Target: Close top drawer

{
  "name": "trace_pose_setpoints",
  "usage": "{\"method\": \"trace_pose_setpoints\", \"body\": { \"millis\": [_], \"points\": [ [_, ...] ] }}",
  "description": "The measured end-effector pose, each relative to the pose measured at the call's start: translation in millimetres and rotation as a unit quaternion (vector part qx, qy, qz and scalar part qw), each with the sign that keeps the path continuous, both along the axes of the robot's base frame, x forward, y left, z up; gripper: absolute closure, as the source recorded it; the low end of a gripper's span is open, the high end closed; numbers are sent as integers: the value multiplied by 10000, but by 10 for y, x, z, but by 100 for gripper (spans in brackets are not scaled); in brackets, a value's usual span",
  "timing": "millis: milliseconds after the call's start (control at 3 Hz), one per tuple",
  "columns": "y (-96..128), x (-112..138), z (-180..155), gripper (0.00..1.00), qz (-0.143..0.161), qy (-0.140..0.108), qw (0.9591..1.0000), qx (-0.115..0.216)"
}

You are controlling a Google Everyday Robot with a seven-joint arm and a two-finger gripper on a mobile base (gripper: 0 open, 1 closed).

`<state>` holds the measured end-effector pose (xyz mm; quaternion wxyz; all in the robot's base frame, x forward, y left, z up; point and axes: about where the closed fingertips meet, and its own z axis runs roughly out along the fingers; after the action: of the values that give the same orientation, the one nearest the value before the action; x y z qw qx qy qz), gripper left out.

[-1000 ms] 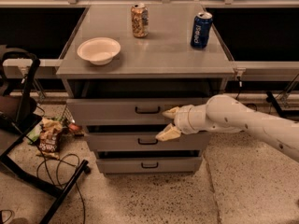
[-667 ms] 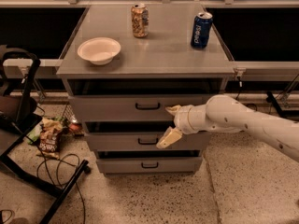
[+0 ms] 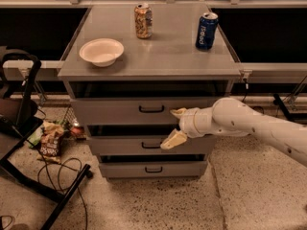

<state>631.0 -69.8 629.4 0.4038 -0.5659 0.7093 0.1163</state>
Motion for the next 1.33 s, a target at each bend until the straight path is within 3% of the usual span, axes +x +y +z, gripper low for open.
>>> {"method": "trace_pose_setpoints", "body": {
  "millis": [333, 667, 1000, 1333],
  "points": [
    [21, -15, 15, 36, 43, -23, 10000, -24],
    [-64, -297, 203, 67, 215, 5, 9990, -389],
    [-324, -729, 625, 92, 451, 164, 9928, -1101],
    [-657, -1077, 1001, 100, 382, 375, 9796, -1938]
  ]
}}
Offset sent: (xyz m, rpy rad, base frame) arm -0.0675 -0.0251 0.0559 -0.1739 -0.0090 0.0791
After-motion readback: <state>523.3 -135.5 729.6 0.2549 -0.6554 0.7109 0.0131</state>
